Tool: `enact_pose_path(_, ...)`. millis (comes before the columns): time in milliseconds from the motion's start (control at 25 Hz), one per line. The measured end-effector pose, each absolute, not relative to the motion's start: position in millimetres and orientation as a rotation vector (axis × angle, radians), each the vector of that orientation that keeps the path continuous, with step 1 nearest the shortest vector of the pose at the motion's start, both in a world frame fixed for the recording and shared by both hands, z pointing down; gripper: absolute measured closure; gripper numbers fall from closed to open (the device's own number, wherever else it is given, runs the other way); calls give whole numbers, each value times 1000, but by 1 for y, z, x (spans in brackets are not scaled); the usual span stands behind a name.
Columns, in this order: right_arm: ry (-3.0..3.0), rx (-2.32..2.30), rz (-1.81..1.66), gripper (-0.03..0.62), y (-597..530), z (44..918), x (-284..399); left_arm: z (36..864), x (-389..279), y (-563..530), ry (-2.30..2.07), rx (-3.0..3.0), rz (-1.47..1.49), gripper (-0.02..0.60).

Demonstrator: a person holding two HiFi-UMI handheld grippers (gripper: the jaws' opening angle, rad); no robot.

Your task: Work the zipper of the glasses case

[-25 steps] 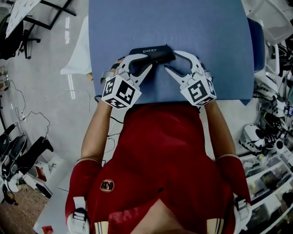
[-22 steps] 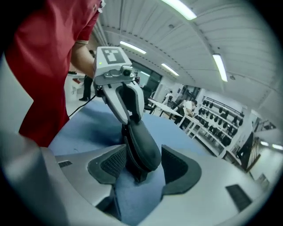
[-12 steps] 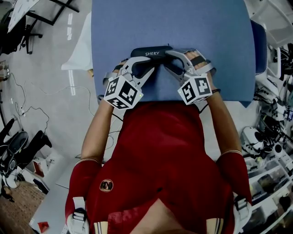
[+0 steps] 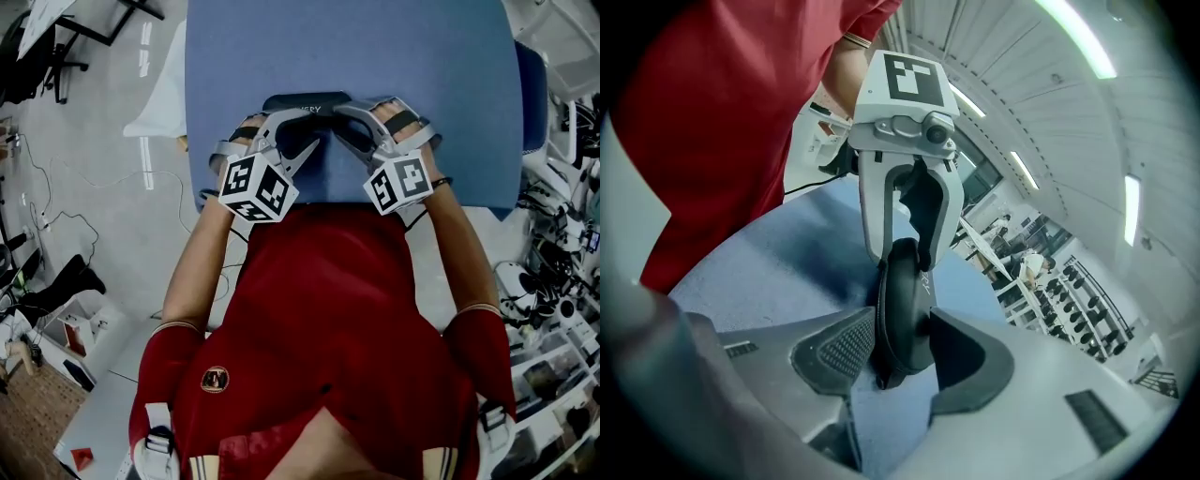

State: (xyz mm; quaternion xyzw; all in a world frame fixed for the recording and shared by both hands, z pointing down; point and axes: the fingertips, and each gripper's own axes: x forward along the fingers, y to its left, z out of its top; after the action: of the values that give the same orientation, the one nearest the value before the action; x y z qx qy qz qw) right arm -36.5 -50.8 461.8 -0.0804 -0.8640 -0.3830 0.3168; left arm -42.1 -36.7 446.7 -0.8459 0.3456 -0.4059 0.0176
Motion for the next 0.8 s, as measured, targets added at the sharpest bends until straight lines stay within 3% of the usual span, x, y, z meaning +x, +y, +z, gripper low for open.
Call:
enact_pose_path(520,-2285,-349,-1061,430,-47,460,-28,456,-36,-47,1109,-2497,-1421,434)
enact_pose_path(800,-2390,-559,-821,430,-56,446,-16,457,-33,-48,1170,-2525,-1407,434)
